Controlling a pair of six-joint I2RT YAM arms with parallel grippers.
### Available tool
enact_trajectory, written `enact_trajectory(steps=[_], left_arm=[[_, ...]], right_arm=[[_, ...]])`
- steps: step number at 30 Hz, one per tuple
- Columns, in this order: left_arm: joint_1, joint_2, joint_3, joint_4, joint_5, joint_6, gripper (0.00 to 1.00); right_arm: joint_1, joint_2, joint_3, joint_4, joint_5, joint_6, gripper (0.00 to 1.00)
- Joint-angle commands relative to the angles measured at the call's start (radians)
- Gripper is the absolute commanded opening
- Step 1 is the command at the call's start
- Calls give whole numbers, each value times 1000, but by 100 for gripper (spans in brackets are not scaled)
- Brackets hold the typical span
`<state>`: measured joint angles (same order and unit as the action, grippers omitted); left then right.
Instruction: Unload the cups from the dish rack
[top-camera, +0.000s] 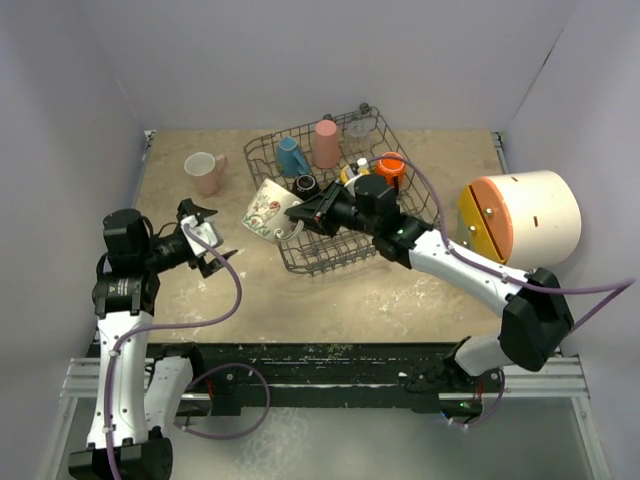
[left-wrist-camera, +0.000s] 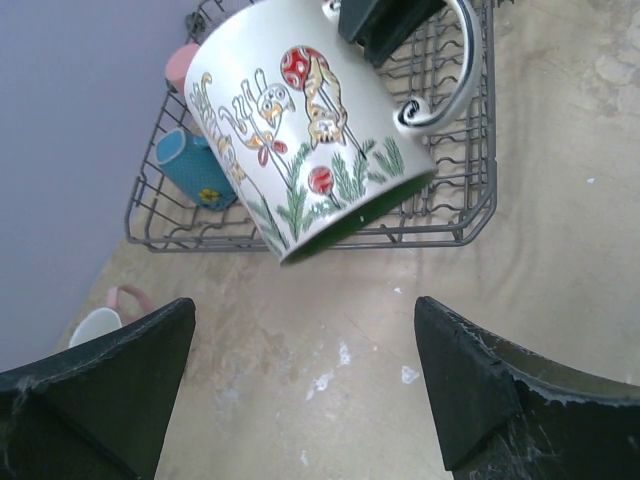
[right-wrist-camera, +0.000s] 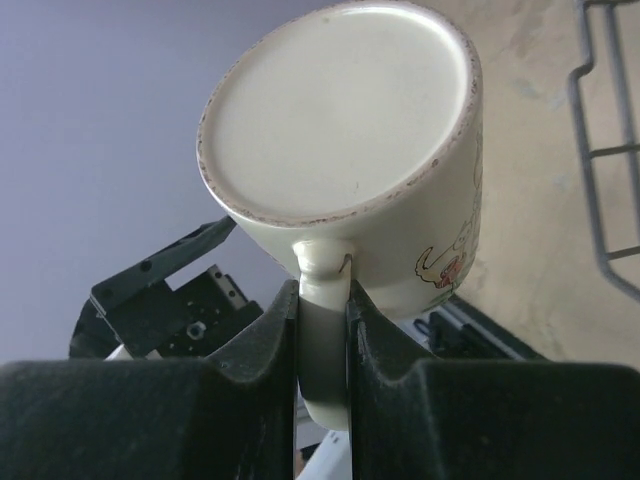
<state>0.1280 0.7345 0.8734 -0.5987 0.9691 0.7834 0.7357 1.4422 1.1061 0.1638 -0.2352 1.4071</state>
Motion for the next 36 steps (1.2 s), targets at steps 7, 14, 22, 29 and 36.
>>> enact_trajectory(steps=[7,14,22,29,36], left_arm=[[-4,-87,-80,234,7,77,81],[-4,-110,-132,416,-26,60,69],[-4,-115,-142,448,1,64,71],[-4,-161,-171,206,-5,152,78],[-5,-165,-183,204,77,44,87]], right_arm=[[67,-6,-32,539,-64,294,0],[111,-3,8,615,-54,336,0],[123,-52,-22,583,-11,329,0],[105,-41,7,481,-4,300,0],[105,12,64,557,120,379,0]])
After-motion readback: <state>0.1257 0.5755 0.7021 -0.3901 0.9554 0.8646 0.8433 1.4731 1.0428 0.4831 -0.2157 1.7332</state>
